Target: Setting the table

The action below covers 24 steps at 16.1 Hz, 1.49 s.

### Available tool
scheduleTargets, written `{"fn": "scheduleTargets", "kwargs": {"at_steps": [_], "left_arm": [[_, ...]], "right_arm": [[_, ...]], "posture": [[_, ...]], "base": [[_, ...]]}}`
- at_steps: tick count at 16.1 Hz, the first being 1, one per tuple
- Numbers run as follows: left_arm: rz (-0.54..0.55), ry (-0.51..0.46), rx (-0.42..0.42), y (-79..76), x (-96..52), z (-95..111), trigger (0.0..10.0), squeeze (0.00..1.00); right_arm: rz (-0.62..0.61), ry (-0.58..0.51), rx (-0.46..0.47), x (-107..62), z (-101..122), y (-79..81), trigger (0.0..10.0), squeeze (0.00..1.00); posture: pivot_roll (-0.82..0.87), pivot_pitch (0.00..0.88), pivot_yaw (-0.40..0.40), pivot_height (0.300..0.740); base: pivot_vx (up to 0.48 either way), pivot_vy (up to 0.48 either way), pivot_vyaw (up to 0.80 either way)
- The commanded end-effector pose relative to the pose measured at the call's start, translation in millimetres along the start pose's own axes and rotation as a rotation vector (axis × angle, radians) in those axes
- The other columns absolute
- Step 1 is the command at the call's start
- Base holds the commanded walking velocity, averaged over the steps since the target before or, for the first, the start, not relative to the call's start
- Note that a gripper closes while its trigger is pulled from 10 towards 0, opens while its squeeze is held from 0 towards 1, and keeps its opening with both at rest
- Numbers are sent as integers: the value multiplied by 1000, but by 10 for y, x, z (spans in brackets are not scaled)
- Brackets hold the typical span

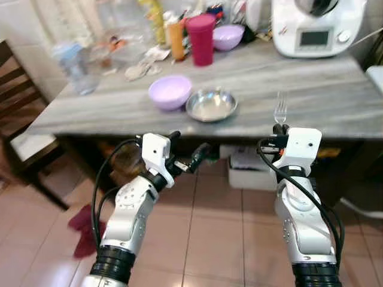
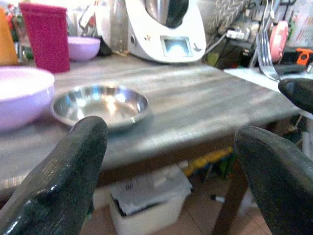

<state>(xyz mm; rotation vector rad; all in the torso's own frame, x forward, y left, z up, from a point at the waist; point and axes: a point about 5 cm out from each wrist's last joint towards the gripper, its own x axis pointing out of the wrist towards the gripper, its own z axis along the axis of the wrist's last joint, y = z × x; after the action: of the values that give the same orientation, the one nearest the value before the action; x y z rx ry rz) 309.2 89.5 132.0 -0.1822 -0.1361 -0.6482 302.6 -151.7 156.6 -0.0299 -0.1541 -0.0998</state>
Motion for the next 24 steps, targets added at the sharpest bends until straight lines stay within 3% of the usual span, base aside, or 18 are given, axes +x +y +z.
{"fn": "scheduleTargets", "kwargs": {"at_steps": [1,12,14,18,24], "left_arm": [[23,7,23,82,-55,12,10000,0],[59,-17,22,98,-81,28,10000,0],[98,0,44,154,-133,13,10000,0],[73,27,96,207,-289,-14,10000,0],[-18,120,168,247,-536,-114,10000,0]], "right_arm": [[36,-13,23,10,39,105,10000,0],[92,-7,11,-24,13,144,10000,0],[125,-7,8,-52,1,165,10000,0],[139,3,7,-75,-24,161,10000,0],[103,41,56,84,-23,18,10000,0]], "posture": [[-216,62,115,740],[-215,67,113,740],[-214,66,113,740],[-208,66,110,740],[-202,74,111,740]], "base": [[420,0,-581],[322,0,-49],[0,0,0],[0,0,0],[0,0,0]]}}
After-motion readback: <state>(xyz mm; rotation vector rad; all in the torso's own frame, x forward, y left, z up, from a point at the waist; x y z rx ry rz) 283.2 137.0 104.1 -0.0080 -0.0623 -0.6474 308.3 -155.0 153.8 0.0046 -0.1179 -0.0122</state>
